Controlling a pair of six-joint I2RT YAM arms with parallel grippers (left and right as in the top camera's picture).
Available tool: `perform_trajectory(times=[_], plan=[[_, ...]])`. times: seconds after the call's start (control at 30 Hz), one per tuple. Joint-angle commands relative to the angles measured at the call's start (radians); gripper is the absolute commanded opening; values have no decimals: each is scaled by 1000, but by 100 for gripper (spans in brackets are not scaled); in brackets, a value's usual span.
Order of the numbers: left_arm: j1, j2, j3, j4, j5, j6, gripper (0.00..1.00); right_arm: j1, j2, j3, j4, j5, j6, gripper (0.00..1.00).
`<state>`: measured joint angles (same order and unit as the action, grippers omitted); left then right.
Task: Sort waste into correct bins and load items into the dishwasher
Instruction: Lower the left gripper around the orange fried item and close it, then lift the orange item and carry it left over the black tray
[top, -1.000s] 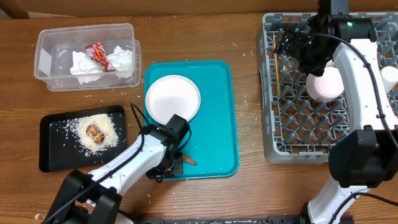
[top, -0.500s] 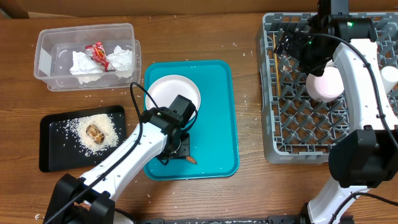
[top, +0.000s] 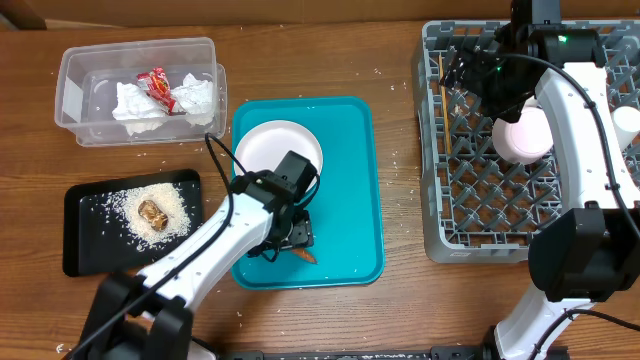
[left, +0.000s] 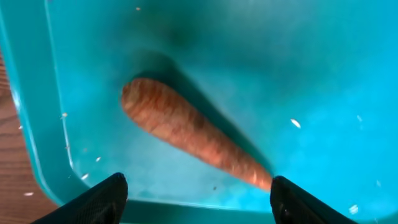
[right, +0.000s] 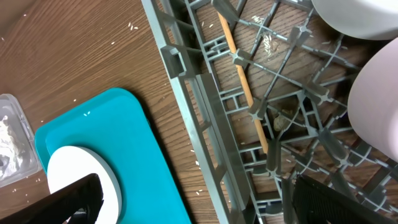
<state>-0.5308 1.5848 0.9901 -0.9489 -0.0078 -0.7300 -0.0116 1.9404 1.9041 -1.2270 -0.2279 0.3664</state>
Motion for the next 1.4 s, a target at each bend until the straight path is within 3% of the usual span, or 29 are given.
perform_trajectory(times=[0.0, 0.43, 0.67, 0.8, 0.9, 1.37], plan=[[-4, 71, -2, 17, -26, -61, 76, -2, -16, 21, 3, 7, 5, 100], [-4, 218, -2, 100, -64, -93, 75, -2, -16, 21, 3, 7, 5, 100], [-4, 279, -2, 112, -78, -85, 47, -2, -16, 21, 3, 7, 5, 100], [-4, 278, 2, 109, -86, -76, 43, -2, -16, 21, 3, 7, 5, 100], [-2, 277, 8, 96, -90, -51, 29, -2, -16, 21, 3, 7, 5, 100], [74, 277, 243, -178, -165, -51, 23, -2, -16, 21, 3, 7, 5, 100]])
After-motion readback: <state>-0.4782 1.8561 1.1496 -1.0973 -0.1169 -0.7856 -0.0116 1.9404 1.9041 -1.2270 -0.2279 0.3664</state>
